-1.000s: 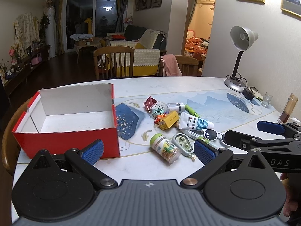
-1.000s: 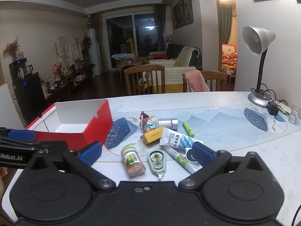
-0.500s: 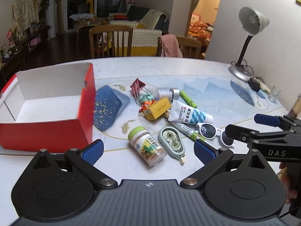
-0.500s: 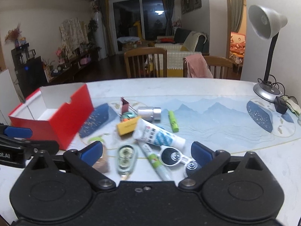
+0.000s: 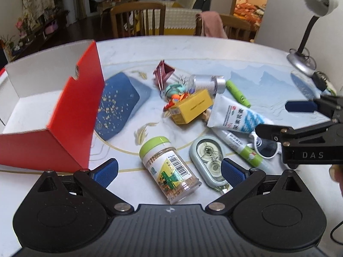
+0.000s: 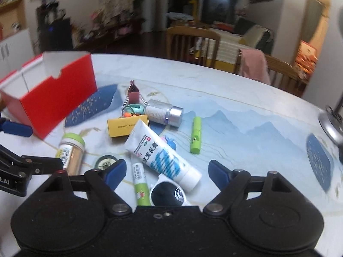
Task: Organize rigid objects
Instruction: 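Reach the right gripper to the white ointment tube while the left gripper approaches the green-capped bottle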
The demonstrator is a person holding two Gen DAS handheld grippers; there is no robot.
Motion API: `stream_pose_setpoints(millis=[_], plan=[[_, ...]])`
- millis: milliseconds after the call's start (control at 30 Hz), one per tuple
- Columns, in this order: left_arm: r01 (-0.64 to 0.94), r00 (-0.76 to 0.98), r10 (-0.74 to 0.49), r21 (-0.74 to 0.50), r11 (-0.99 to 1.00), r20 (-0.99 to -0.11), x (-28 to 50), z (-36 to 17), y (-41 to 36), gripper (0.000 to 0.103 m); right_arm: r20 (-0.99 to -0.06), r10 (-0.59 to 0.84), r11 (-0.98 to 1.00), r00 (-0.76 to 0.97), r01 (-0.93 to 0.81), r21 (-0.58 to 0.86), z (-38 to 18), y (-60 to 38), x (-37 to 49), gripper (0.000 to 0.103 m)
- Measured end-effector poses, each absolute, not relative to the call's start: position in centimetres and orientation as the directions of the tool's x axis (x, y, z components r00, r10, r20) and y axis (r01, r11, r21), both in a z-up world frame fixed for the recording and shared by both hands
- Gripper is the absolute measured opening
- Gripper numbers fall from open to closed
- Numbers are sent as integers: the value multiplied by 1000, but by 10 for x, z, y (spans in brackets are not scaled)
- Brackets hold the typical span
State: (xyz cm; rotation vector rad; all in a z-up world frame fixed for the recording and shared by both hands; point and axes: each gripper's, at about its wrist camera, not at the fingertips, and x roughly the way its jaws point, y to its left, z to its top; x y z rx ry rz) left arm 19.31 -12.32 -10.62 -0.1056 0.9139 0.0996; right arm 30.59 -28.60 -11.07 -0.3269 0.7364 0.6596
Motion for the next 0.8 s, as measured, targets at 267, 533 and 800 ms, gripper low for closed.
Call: stream_pose_setpoints(millis=[267,533,800], plan=[[-164,556,70,-26,986,-828,212,-127,-124,102,-752,448,655,484,-750,-92,-131,-262,339,75],[-176,535,68,-32,984,-842,219,-136,-122,102,-790,445,596,422,-798,-91,-145,-254,353,63],[-187,520,60,-45,981,-852,221,-142,-119,87,-790,476,550,386,-832,-75,-146,-252,356,54]])
